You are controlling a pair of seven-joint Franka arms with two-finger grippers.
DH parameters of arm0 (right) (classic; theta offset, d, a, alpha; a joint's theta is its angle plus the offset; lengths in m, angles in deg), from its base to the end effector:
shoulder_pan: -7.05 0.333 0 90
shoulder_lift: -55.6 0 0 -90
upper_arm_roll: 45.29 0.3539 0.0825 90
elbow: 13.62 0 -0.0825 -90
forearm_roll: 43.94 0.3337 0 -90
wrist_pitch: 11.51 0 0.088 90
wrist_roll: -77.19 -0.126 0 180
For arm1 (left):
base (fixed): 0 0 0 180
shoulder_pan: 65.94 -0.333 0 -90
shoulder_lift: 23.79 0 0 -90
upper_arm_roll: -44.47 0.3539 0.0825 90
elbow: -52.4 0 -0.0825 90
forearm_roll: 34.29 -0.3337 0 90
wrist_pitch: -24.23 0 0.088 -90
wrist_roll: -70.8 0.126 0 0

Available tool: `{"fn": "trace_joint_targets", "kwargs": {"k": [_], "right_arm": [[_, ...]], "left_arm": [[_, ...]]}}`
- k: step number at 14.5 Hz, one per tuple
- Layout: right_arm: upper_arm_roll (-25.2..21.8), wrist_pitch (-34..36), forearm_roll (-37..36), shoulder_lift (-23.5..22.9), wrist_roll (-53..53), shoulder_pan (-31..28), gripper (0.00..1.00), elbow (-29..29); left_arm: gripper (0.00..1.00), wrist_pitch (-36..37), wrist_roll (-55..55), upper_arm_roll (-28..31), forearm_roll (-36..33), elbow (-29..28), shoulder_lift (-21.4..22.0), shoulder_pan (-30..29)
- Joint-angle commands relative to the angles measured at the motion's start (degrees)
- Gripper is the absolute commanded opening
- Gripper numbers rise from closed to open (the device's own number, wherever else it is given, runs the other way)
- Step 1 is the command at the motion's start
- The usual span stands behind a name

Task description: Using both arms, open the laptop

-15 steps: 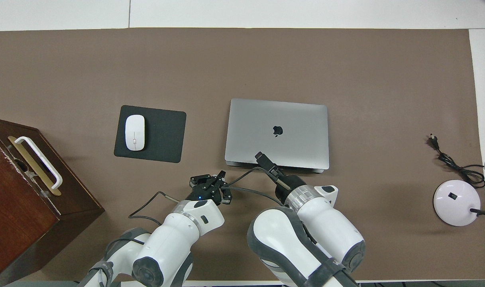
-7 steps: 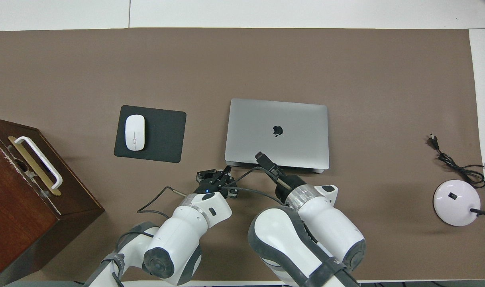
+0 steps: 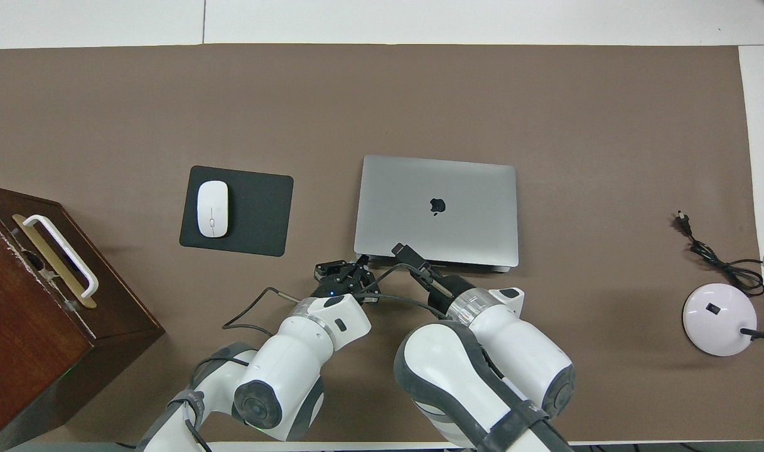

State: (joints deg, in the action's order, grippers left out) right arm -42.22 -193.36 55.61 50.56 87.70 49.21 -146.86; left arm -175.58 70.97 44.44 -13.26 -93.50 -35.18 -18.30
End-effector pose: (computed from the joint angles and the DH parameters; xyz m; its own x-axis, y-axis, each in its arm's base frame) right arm 0.3938 0.2677 0.3817 0.7034 -0.7101 0.0302 -0.5188 -0.5420 -0.6612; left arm 0.3687 -0.3378 0.3510 0.7057 -0.2773 0.6520 -0.4692 -0.8724 0.1367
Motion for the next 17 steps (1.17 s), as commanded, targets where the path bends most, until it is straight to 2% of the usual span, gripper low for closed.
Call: {"fn": "trace_joint_targets", "kwargs": {"k": [1,6,12,17], "right_arm": [[0.35,2.46,1.52,-0.15,2.14,-1.11,1.0,0.17],[0.27,4.32,0.99,-0.24,2.14,-2.08,1.0,0.09],[0.27,4.23,0.82,-0.32,2.14,-3.22,1.0,0.09],[0.18,4.32,-2.61,-0.67,3.1,-3.92,1.0,0.09]], "left_arm": [[0.0,-0.94,0.54,0.64,1.65,1.57,-1.8,0.96],[0.0,-0.94,0.54,0.64,1.65,3.86,-4.69,0.7],[0.0,-0.94,0.54,0.64,1.48,4.83,-5.67,0.35],[0.0,-0.94,1.06,0.73,1.3,4.74,-5.93,0.17]]}}
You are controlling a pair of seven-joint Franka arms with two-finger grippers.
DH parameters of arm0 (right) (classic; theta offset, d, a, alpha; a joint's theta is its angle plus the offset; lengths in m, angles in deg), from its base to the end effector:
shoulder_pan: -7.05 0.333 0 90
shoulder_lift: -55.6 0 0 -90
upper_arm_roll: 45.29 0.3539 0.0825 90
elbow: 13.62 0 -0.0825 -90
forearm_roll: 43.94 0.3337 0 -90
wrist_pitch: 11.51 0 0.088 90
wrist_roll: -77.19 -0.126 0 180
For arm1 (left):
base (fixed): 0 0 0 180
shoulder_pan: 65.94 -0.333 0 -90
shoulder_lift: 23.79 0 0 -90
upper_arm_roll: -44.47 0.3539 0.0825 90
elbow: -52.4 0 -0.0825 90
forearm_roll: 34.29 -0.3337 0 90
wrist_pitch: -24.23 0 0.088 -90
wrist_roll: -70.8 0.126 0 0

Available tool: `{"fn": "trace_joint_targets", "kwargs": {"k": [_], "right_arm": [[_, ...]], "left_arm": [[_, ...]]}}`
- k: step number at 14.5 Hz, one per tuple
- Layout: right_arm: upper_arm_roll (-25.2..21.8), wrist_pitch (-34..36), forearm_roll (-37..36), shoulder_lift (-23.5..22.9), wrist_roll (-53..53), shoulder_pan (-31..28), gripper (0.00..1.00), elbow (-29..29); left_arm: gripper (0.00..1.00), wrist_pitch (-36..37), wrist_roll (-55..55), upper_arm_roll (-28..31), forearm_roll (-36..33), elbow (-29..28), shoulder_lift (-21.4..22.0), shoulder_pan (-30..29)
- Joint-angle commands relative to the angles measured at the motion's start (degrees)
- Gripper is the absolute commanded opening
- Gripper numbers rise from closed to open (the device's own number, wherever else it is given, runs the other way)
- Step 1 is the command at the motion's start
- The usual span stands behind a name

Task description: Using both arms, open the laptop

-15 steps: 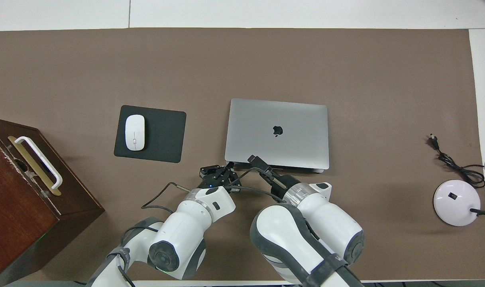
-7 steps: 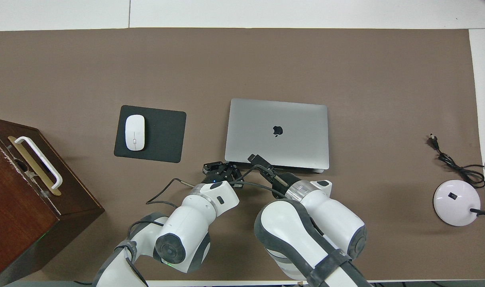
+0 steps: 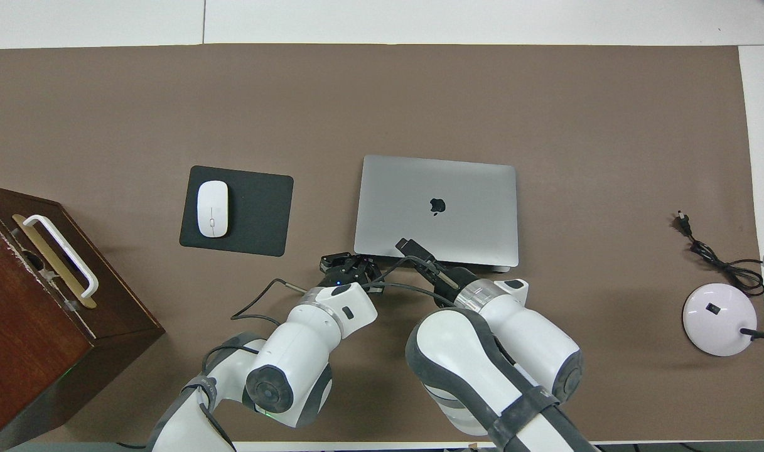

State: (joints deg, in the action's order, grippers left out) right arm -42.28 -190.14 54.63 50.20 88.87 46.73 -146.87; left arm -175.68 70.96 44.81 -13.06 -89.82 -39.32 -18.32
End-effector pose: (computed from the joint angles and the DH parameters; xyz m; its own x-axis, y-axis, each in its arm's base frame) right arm 0.4048 0.2587 0.3767 0.7181 -0.6958 0.0134 -0.5142 -0.5433 -0.6637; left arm 0.3854 -0.3504 0.3368 0.7109 -0.2735 0.6480 -0.4598 -0.8779 0.1338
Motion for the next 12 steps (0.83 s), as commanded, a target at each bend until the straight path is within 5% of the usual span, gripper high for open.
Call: {"fn": "trace_joint_targets", "kwargs": {"k": [1,12], "right_arm": [[0.24,1.09,-1.71,-0.32,3.16,-1.61,1.0,0.09],[0.24,0.57,-1.71,-0.75,7.39,-2.58,1.0,0.01]], "left_arm": [[0.0,-0.83,1.16,0.37,1.1,1.16,-2.31,0.19],[0.0,-0.92,1.25,0.45,1.01,1.24,-2.84,0.19]]}}
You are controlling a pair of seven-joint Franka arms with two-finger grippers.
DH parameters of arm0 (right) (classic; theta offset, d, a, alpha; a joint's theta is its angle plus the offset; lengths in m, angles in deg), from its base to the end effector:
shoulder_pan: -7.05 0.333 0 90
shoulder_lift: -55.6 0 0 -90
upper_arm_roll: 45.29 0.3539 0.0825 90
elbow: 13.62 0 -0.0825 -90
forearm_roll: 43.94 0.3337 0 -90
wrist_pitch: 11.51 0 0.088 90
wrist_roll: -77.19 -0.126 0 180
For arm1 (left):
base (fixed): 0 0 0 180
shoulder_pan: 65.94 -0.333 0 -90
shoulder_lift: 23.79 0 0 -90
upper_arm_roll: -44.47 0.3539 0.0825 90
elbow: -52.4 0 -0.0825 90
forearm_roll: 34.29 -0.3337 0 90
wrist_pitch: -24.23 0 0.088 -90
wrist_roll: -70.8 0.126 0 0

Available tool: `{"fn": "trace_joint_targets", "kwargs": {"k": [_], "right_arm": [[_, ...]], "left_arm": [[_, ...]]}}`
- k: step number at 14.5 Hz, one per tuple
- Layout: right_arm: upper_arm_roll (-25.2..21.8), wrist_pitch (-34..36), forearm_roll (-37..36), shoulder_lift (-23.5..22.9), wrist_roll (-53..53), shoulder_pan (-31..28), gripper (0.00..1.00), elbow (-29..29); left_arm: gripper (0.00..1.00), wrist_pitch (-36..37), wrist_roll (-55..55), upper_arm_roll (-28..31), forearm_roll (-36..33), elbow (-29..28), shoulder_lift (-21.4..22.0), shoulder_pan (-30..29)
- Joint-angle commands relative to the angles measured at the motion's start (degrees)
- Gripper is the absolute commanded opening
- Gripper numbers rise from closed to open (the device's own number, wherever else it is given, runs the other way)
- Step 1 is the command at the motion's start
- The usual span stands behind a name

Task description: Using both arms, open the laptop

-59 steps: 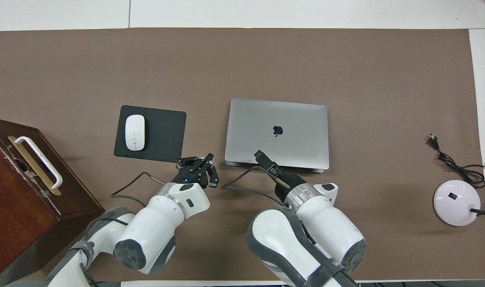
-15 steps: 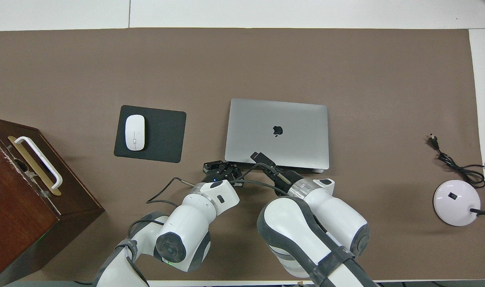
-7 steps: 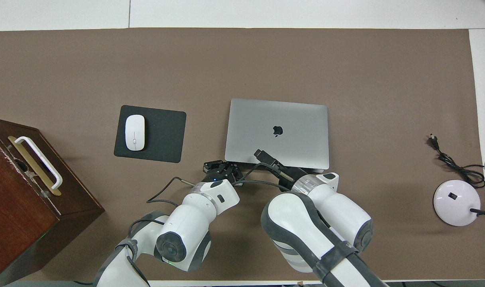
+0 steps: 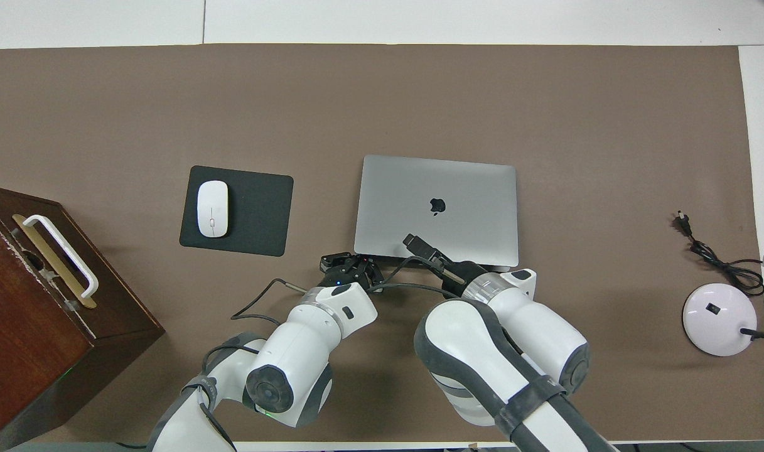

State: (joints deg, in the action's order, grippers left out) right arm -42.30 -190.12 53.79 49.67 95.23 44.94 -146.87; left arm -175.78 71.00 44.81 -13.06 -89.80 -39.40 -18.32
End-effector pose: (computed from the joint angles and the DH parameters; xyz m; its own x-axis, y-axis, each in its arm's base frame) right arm 0.4139 0.2465 0.3731 0.7577 -0.6458 0.0943 -0.4445 -0.6165 -0.6499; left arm 0.3855 -0.3505 0.3364 0.7101 -0.2740 0.6487 -0.4602 -0.8778 0.1330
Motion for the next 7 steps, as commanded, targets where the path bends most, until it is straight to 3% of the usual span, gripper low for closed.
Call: {"fn": "trace_joint_targets", "kwargs": {"k": [1,7], "right_arm": [[0.26,0.54,-0.88,-0.23,1.03,-0.89,1.0,0.01],[0.26,4.13,-5.53,-0.23,1.03,-4.57,1.0,0.27]], "left_arm": [[0.0,-0.74,1.21,0.45,1.01,1.22,-2.76,0.19],[0.0,-0.74,1.3,0.45,1.01,1.22,-2.94,0.27]]}}
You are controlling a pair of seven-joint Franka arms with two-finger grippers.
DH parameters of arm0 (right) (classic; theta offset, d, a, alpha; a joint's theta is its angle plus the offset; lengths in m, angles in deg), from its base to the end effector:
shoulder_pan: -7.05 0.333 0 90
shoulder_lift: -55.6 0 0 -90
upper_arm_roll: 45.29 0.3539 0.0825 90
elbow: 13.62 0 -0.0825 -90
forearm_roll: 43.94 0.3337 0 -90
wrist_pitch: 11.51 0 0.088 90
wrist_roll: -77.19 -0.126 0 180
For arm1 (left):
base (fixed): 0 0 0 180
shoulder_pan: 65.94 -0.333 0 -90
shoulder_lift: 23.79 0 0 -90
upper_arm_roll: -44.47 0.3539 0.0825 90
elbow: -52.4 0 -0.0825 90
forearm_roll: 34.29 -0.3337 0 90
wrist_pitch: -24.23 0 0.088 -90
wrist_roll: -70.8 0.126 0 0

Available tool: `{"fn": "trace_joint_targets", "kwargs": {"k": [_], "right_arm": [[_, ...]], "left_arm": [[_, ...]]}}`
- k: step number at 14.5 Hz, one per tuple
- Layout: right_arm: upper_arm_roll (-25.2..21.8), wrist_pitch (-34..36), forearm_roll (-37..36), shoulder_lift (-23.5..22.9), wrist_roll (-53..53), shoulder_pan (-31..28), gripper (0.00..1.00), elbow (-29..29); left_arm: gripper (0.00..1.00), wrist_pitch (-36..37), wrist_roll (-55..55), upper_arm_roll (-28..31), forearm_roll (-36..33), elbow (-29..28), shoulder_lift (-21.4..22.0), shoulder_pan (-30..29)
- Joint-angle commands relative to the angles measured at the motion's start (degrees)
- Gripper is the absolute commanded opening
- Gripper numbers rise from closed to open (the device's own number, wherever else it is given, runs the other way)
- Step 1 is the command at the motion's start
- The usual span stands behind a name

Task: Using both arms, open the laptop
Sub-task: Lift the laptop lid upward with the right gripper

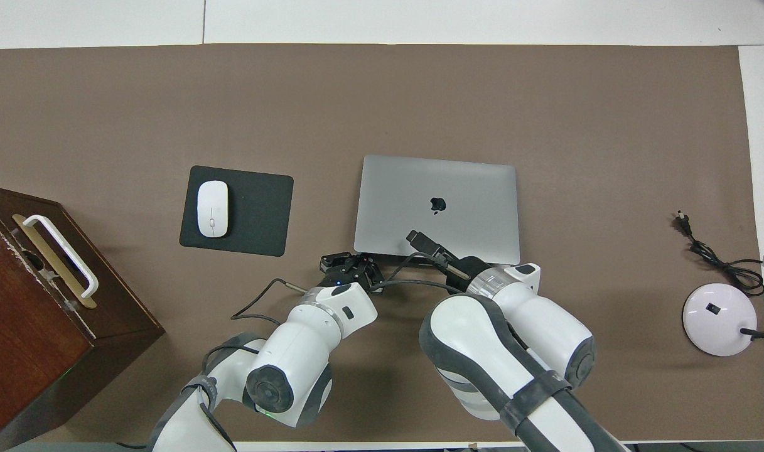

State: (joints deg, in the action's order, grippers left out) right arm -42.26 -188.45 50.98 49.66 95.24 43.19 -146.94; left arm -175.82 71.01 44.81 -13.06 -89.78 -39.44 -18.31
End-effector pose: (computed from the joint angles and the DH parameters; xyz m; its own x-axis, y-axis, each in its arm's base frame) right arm 0.4225 0.2395 0.3737 0.7736 -0.6250 0.1046 -0.4228 -0.6321 -0.6494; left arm 0.3856 -0.3507 0.3363 0.7097 -0.2741 0.6490 -0.4604 -0.8777 0.1328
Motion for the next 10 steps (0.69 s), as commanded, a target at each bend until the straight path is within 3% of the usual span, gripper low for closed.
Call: {"fn": "trace_joint_targets", "kwargs": {"k": [1,10], "right_arm": [[0.22,3.0,-3.59,-0.21,1.02,-3.43,1.0,0.51],[0.48,2.83,-4.48,-0.21,-5.47,-0.9,1.0,1.3]], "left_arm": [[0.0,-0.78,1.29,0.45,1.01,1.2,-3.16,0.28],[0.0,-0.78,1.29,0.54,1.1,1.29,-3.52,0.28]]}}
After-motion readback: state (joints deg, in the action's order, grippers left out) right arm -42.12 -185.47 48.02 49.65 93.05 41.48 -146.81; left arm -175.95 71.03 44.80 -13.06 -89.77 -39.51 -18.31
